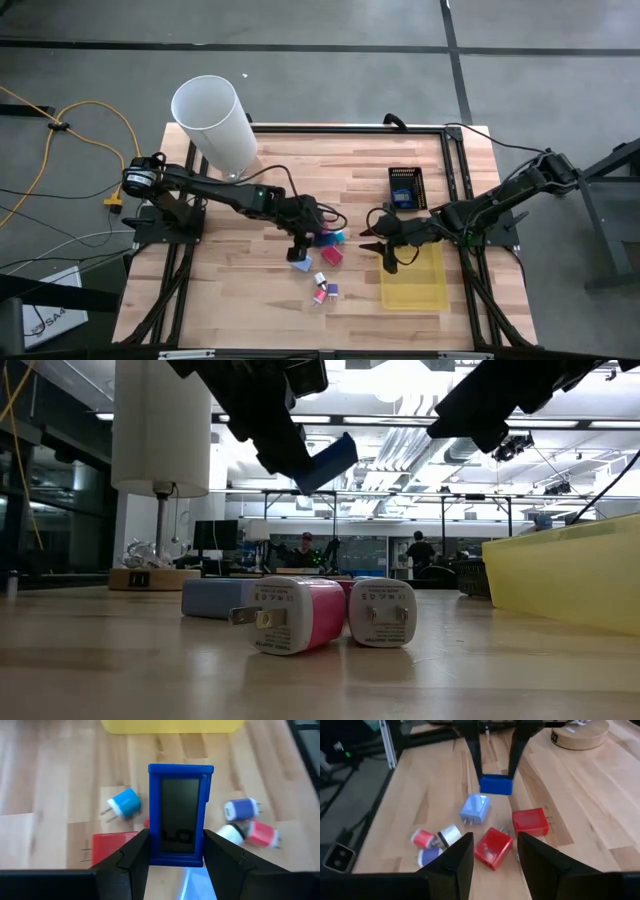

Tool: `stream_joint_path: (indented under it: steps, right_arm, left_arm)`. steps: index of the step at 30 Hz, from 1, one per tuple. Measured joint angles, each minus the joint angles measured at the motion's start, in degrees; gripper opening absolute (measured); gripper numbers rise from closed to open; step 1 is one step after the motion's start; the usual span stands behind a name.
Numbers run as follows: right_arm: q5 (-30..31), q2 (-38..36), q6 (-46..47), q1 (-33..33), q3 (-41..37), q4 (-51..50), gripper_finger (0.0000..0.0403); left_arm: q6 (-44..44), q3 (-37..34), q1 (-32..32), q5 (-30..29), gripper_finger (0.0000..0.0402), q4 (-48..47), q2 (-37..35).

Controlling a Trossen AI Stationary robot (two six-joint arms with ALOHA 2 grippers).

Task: Pick & Place Office items
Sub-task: Put the blue digital clock into the black bin

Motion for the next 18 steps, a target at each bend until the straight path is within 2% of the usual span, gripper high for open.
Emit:
stream_joint_path:
  steps: [7, 12, 18]
  right_arm:
    - [0.39, 0.0, 1.37, 0.0, 0.0, 2.89, 0.0139]
    - [2.35, 0.0, 11.96, -0.94, 0.02, 4.65, 0.0139]
    - [4.57, 0.0, 21.6, -3.09, 0.02, 4.55, 0.0139]
  left_arm:
    - [-0.04, 0.0, -0.3, -10.7, 0.0156, 0.22, 0.0]
    - [1.26, 0.0, -1.49, -18.55, 0.0156, 0.26, 0.0]
    - [2.95, 0.0, -3.32, -25.1, 0.0156, 0.48, 0.0]
